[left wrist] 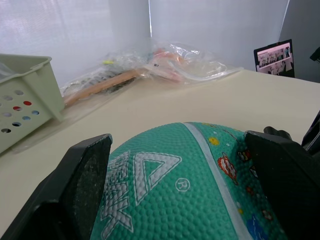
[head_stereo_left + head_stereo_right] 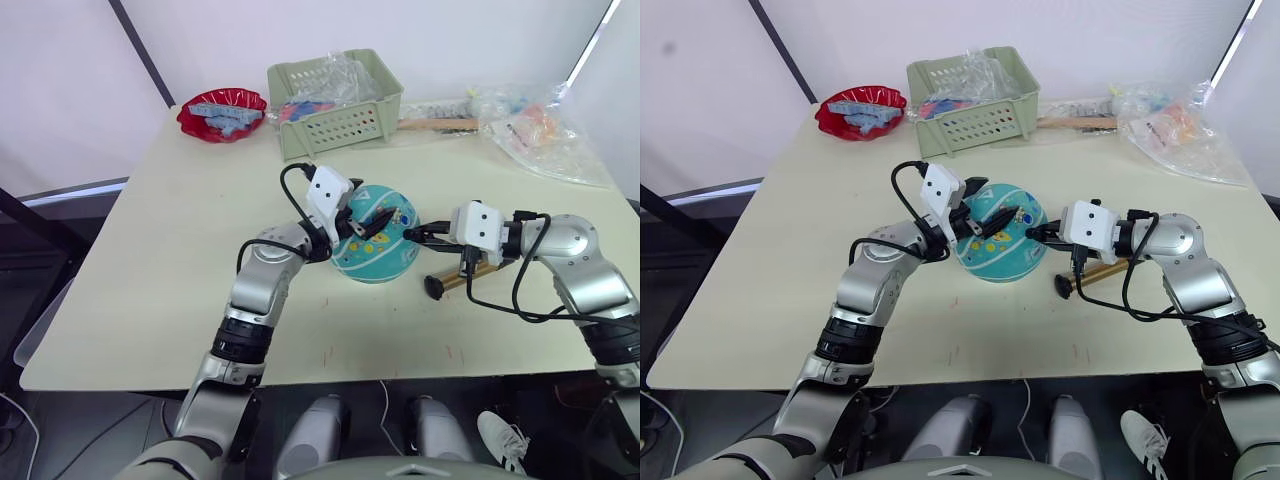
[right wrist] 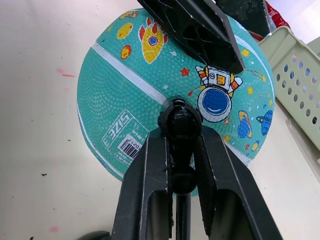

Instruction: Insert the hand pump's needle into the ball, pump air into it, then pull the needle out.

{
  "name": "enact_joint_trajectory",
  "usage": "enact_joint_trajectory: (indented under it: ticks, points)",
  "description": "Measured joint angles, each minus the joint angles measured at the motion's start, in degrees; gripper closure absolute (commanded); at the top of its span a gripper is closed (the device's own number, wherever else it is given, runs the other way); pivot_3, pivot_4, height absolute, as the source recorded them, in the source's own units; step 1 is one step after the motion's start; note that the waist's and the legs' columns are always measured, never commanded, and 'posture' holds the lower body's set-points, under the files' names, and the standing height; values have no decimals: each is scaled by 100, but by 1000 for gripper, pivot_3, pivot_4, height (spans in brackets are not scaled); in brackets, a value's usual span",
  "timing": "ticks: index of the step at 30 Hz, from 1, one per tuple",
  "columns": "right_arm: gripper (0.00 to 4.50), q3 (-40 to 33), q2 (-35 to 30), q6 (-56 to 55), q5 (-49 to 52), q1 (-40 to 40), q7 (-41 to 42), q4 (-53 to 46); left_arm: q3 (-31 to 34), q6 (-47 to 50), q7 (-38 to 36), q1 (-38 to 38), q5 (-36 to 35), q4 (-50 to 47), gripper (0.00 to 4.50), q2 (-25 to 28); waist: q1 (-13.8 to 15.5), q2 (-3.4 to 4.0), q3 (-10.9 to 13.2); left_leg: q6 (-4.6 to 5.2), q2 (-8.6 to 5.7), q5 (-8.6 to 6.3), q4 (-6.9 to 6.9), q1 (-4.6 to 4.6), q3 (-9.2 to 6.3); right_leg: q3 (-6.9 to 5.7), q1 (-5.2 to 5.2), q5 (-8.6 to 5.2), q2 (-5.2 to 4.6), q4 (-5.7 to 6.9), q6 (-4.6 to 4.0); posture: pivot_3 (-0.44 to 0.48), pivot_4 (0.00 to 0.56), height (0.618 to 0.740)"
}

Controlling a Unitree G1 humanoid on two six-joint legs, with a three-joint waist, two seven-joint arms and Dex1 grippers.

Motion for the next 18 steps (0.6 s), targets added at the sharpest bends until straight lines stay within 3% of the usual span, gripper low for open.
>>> enact_joint_trajectory:
  ticks: [5,18]
  points:
    - [4406,-48,8,28,14,27,19,-14,-1,0,8,-4,24,4,0,-6,4,0,0,-1,0,1,0,-1,-3,-1,0,0,0,0,0,0,150,740]
    - [4406,-720,31,1604,907,979,-525,-1026,-296,-514,137,6,286,298,0,-199,152,7,-5,1,-40,1,0,-5,-38,-33,13,-3,-35,-3,3,0,150,740]
